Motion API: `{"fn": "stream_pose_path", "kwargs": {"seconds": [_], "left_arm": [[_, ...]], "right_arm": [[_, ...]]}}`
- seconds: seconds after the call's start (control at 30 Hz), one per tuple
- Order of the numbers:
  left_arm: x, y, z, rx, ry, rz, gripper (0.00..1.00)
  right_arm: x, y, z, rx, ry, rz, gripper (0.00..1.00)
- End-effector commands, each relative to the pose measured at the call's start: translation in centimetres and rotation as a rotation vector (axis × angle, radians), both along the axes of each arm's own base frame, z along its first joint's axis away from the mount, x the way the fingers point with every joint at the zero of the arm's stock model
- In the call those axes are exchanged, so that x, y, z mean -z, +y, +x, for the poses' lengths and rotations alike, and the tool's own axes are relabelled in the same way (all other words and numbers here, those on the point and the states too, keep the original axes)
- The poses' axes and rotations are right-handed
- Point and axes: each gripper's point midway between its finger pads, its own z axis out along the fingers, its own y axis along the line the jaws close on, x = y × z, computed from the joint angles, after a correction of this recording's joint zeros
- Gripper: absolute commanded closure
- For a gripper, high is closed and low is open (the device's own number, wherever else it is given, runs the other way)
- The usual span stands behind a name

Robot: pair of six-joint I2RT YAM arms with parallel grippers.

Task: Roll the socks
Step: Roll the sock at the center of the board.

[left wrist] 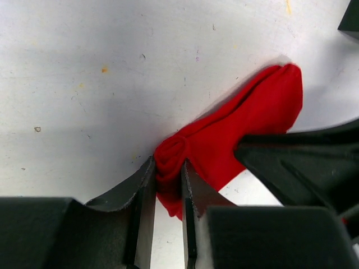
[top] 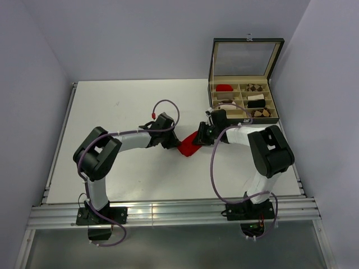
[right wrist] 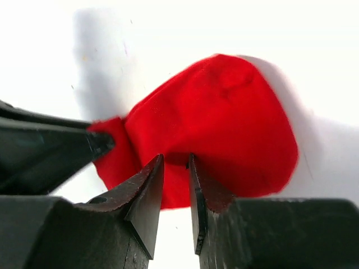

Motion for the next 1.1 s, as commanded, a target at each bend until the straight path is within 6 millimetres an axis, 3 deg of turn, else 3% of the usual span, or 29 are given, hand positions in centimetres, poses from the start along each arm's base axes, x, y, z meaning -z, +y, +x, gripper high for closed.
{"fn": "stream_pose_path", "kwargs": {"seconds": [0.0,0.13,0.27,0.43,0.57,0.63,0.83,1.07], "left_arm": [[1.7,1.9,-1.9,0.051,0.047,0.123,1.00],[1.2,2.4,-2.1,0.074,0.035,0.146,1.00],[0.8,3.0,-2.7,0.113,0.029,0.177,1.00],[0.9,4.0,-2.1,0.102,0.010,0.245,1.00],[1.6,4.1,-1.7,0.110,0.020,0.280,1.00],[1.6,4.1,-1.5,0.108,0.020,0.286,1.00],[1.3,3.9,-1.1,0.109,0.012,0.290,1.00],[0.9,3.7,-1.0,0.110,0.005,0.277,1.00]], "right_arm": [[1.5,-1.0,1.7,0.030,0.005,-0.086,0.68],[1.9,-1.1,3.2,0.036,-0.002,-0.121,0.68],[1.0,-0.7,5.1,0.039,-0.024,-0.129,0.68],[0.4,0.2,5.7,-0.004,-0.053,-0.101,0.68],[-2.0,1.2,4.7,-0.084,-0.170,-0.099,0.67],[-4.3,2.2,3.9,-0.118,-0.249,-0.097,0.66],[-7.0,4.6,-0.2,-0.192,-0.321,0.026,0.62],[-5.1,6.3,-3.1,-0.256,-0.272,0.020,0.61]]}}
